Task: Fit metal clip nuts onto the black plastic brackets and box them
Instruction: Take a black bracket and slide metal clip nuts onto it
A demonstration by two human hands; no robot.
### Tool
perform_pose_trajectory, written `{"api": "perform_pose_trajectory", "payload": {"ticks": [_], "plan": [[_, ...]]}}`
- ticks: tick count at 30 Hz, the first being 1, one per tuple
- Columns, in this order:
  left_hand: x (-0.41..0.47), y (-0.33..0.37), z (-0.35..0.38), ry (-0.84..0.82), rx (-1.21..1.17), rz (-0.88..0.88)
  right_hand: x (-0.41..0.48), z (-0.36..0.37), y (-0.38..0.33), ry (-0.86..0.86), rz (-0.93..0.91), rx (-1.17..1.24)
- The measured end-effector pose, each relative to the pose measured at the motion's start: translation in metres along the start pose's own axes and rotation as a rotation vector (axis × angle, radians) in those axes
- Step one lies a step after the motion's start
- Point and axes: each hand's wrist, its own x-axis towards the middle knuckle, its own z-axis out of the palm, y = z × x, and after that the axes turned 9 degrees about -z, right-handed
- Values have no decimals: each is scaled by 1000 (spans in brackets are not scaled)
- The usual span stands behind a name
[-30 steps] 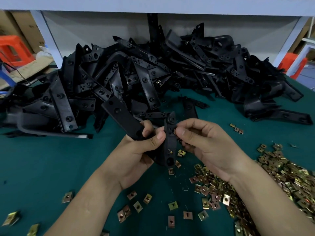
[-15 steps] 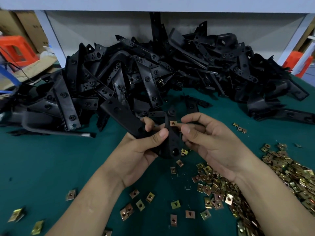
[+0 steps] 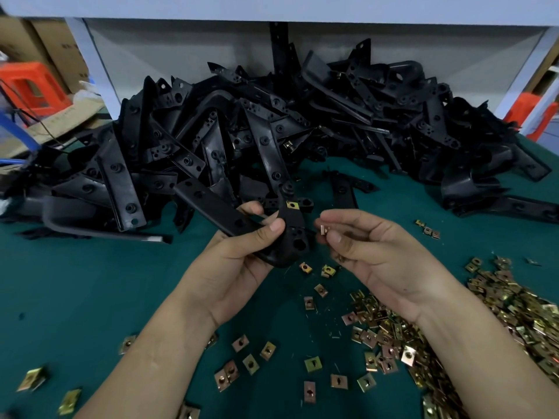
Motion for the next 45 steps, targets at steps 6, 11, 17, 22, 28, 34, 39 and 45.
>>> {"api": "perform_pose_trajectory", "payload": {"ticks": [6, 11, 17, 22, 28, 34, 39, 45], "plan": [[-1, -2, 0, -68, 56, -19, -1, -1, 2, -58, 20, -61], [0, -3, -1, -80, 60, -13, -4, 1, 1, -93, 73, -167], [1, -4, -3, -98, 53, -21, -4, 5, -2, -93, 68, -204], [1, -4, -2, -78, 52, -3, -5, 5, -4, -90, 79, -227], [0, -4, -3, -106, 71, -5, -4, 6, -1, -97, 69, -179], [2, -4, -4, -127, 67, 2, -4, 4, -2, -134, 73, -113], [2, -5, -5, -132, 64, -2, -4, 5, -4, -179, 86, -105], [2, -3, -7, -121, 63, 15, -4, 4, -6, -145, 87, -104]]}}
